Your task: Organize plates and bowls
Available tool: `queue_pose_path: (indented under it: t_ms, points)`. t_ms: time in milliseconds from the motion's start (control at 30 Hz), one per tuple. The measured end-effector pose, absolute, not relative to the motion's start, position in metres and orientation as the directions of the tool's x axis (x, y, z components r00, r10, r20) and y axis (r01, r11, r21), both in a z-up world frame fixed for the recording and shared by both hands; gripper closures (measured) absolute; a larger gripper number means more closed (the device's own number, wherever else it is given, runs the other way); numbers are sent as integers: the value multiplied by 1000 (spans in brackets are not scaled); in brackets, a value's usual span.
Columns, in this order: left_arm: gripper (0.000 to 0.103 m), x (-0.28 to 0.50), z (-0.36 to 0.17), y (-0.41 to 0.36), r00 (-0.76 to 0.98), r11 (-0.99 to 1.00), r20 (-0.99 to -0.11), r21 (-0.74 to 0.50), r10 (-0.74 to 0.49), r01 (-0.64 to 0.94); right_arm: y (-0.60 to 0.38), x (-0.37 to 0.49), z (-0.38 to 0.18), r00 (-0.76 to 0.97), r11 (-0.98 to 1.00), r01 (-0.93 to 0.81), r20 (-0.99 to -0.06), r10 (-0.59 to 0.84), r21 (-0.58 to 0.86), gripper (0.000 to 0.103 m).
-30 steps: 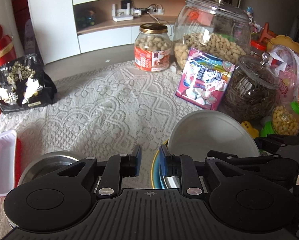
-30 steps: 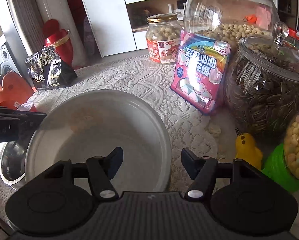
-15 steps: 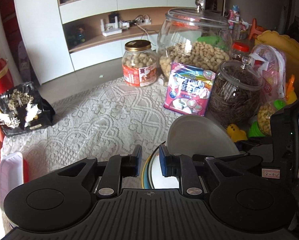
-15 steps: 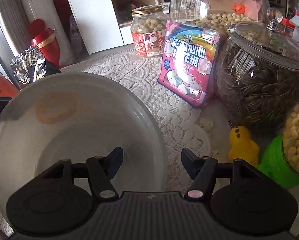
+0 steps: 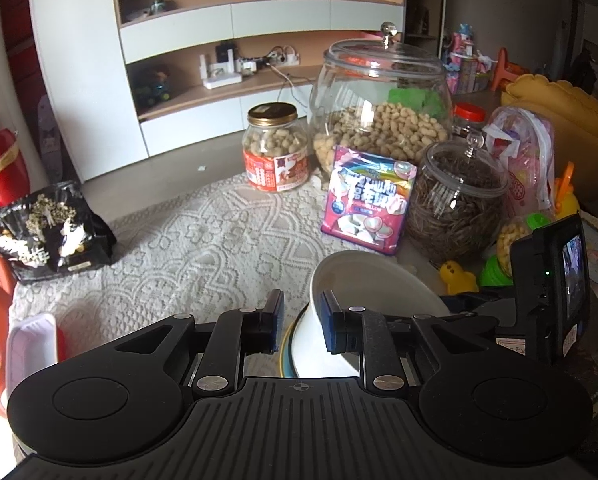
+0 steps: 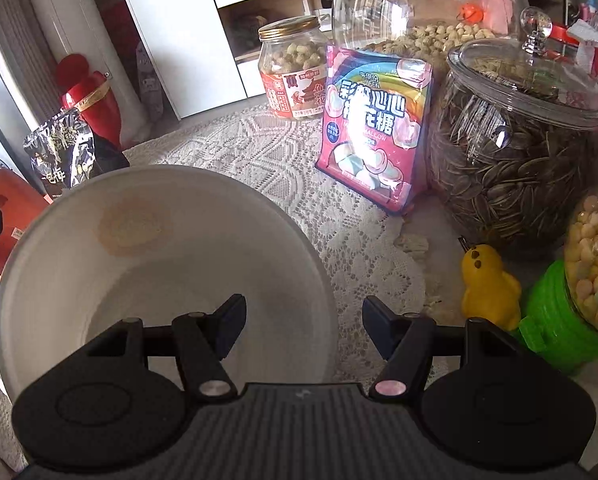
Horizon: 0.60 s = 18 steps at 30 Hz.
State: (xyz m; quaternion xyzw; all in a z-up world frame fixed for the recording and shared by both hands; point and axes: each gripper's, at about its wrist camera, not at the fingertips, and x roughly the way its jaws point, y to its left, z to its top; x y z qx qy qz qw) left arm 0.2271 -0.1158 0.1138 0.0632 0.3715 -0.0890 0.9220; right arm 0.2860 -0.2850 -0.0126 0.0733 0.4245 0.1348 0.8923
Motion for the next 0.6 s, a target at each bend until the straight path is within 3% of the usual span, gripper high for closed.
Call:
queue_pose_path:
  t_ms: [367, 600]
  points:
    - [79, 231, 95, -135, 693, 958, -720, 166, -43, 233, -290, 276, -1, 645, 955, -160, -707, 292, 248, 38]
    - [78, 236, 66, -126, 646, 959, -763, 171, -15, 224, -286, 269, -1, 633, 959, -183, -720, 284, 218, 38]
